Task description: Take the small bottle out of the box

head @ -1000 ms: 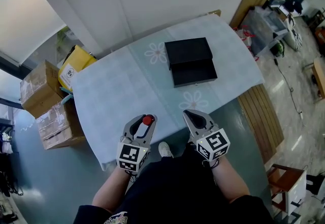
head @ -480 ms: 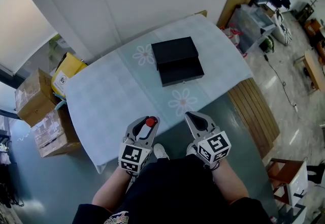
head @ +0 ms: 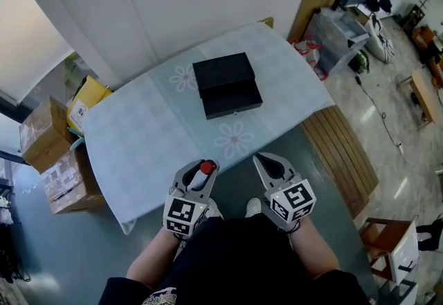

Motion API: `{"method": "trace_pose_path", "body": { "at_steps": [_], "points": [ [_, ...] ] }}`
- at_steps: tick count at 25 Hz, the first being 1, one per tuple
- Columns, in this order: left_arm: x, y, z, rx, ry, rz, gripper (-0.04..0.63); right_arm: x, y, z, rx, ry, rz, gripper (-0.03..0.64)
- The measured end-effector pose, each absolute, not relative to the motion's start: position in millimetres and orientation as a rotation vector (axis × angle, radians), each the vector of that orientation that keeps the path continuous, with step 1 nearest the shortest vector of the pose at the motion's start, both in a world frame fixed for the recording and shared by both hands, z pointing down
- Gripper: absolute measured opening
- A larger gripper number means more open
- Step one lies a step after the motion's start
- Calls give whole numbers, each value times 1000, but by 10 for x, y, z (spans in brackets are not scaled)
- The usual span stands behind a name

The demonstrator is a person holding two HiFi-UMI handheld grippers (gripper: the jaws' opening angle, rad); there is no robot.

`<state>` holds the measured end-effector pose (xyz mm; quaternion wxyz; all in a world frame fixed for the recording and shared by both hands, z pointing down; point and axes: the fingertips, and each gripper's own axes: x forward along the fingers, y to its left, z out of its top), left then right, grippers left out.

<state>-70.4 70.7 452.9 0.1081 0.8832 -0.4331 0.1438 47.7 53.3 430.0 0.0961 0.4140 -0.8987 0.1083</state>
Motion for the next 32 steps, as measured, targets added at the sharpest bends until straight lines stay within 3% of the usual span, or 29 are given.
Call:
{"method": "trace_pose_path", "body": {
  "at_steps": [16,32],
  "points": [
    [-102,938,4506,2526,-1358,420,161,936,640,4263,1091,-2732,317,18],
    [22,1195,4517,2457,-1459,416,161,974,790,4291,945,-2779,301,18]
  ]
}}
